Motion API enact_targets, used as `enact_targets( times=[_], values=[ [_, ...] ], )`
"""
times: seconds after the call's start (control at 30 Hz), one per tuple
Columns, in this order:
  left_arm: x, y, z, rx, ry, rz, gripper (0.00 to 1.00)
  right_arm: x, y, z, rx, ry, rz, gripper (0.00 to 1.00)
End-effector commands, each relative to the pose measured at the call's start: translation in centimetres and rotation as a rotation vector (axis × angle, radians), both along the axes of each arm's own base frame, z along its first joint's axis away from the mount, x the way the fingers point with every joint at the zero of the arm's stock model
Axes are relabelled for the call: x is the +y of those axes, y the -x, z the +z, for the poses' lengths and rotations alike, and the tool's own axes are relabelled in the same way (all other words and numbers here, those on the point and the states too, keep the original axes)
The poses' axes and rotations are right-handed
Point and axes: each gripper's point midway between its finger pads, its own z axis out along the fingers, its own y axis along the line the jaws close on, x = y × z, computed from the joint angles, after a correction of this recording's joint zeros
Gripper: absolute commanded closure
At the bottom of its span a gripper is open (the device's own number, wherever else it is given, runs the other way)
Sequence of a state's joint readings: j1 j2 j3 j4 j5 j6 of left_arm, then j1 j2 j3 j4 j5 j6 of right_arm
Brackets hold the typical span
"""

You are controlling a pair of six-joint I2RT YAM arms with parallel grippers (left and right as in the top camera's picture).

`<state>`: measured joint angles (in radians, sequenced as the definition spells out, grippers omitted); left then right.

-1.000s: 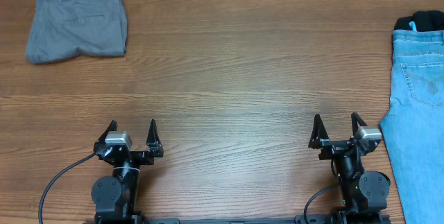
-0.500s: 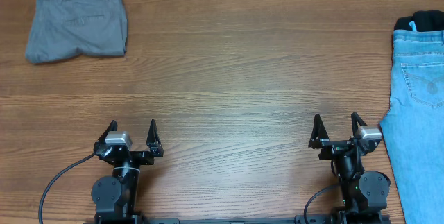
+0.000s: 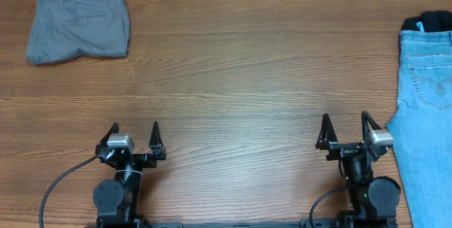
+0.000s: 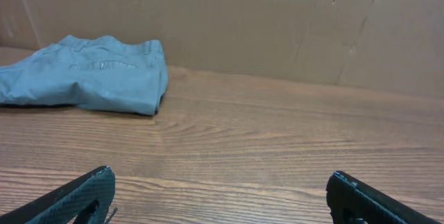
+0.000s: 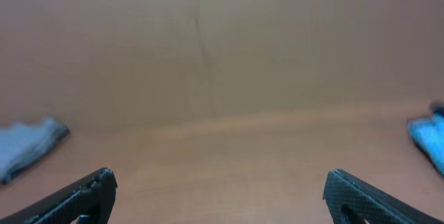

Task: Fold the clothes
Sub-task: 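Move the right gripper up toward the jeans waistband at the right edge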

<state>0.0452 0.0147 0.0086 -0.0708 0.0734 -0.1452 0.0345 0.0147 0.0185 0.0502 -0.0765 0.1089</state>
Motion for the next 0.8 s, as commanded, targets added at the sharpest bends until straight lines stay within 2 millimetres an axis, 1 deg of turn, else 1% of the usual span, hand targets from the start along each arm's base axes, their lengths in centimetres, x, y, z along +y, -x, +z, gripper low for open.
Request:
enact_targets(
  times=[0.0,0.1,0.17,0.37,0.47,0.57,0.63,0.67,0.7,0.77],
  values=[
    [0.0,0.0,0.0,-0.005,-0.027,0.0,0.0,3.5,0.9,0.3,-0.021,-0.001,0.21,0.0],
    [0.0,0.0,0.0,-0.005,-0.027,0.0,0.0,5.5,2.1,2.1,-0.105,0.027,0.338,0.0],
    [0.0,0.0,0.0,-0.005,-0.027,0.0,0.0,6.2,2.8,3.3,-0.16,0.043,0.379,0.0],
    [0.0,0.0,0.0,-0.005,-0.027,0.0,0.0,6.0,4.8,8.2,-0.395,0.084,0.365,0.0],
    [0.0,0.0,0.0,-0.005,-0.027,0.0,0.0,4.9,5.1,10.3,-0.457,0.079,0.294,0.0],
    [0.0,0.0,0.0,-0.005,-0.027,0.0,0.0,3.8,4.8,12.0,-0.464,0.105,0.212,0.0],
    [0.0,0.0,0.0,-0.005,-0.027,0.0,0.0,3.3,4.2,13.2,-0.437,0.132,0.168,0.0],
    [0.0,0.0,0.0,-0.005,-0.027,0.0,0.0,3.0,3.7,13.6,-0.41,0.149,0.141,0.0],
    [0.0,0.0,0.0,-0.005,-0.027,0.0,0.0,1.9,2.3,14.2,-0.347,0.163,0.069,0.0],
    [0.0,0.0,0.0,-0.005,-0.027,0.0,0.0,0.1,0.3,14.7,-0.258,0.171,-0.037,0.0]
  ],
)
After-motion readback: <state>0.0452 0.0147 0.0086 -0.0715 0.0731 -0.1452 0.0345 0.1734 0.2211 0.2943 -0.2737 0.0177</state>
